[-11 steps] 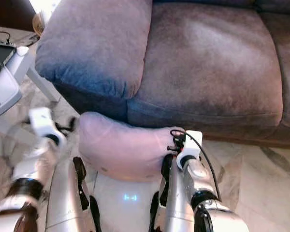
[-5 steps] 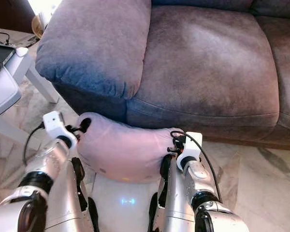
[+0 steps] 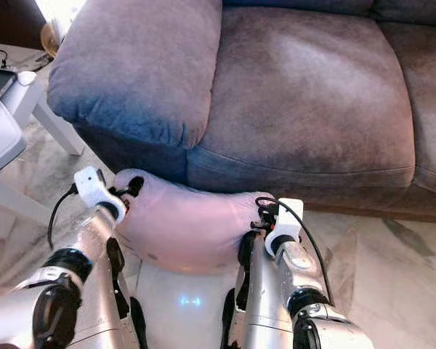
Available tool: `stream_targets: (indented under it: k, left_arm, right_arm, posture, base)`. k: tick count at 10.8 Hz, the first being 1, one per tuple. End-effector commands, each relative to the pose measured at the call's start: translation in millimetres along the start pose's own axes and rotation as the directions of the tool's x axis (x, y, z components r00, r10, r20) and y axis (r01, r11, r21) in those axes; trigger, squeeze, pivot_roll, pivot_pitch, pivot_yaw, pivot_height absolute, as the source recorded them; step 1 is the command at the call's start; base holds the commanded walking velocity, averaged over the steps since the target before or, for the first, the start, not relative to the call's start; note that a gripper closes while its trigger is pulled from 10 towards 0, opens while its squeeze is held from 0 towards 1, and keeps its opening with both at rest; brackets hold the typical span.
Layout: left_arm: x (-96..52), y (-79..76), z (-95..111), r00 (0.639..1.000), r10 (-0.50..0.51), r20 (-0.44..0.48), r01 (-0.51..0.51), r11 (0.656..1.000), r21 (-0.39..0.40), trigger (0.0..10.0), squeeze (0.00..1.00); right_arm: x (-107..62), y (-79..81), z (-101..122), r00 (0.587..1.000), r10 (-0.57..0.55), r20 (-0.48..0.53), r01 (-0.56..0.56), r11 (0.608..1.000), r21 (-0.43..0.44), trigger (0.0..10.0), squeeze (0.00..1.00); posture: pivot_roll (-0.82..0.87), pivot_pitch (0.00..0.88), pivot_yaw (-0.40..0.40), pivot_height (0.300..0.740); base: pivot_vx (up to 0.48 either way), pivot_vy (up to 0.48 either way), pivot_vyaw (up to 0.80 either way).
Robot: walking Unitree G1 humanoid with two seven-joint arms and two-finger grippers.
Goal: Move the pillow to the sofa from floor
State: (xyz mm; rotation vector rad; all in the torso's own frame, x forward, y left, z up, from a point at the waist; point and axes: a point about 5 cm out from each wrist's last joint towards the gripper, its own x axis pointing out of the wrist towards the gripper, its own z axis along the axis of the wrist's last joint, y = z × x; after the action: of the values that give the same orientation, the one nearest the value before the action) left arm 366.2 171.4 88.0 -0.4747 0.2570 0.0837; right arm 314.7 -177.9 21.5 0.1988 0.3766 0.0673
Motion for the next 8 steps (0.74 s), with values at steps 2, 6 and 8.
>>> stream_targets:
  k: [2, 6, 8]
  left_arm:
    - [0.4, -3.8, -11.3, 0.998, 0.059, -0.036, -0.056, 0.994, 0.091, 10.0, 0.0]
    - [-1.2, -1.2, -23.6, 0.99, 0.099, -0.103, -0.093, 0.994, 0.062, 0.0, 0.0]
    - [-3.5, 9.8, -27.0, 0.977, 0.174, -0.124, -0.167, 0.984, 0.065, 0.0, 0.0]
  right_arm:
    - [-7.6, -18.6, -5.3, 0.998, -0.06, -0.008, 0.06, 0.998, 0.007, 10.0, 0.0]
    - [-5.8, -17.2, -2.5, 0.998, -0.061, -0.007, 0.061, 0.998, 0.003, 10.0, 0.0]
    - [-6.7, -20.0, -2.2, 0.998, -0.07, -0.006, 0.07, 0.998, 0.005, 10.0, 0.0]
  posture:
    - [0.02, 0.276, -0.142, 0.473]
    - [0.02, 0.263, -0.142, 0.473]
    - [0.02, 0.261, -0.143, 0.473]
  base:
    - [0.0, 0.0, 0.0]
    - [0.0, 0.0, 0.0]
    - [0.0, 0.0, 0.0]
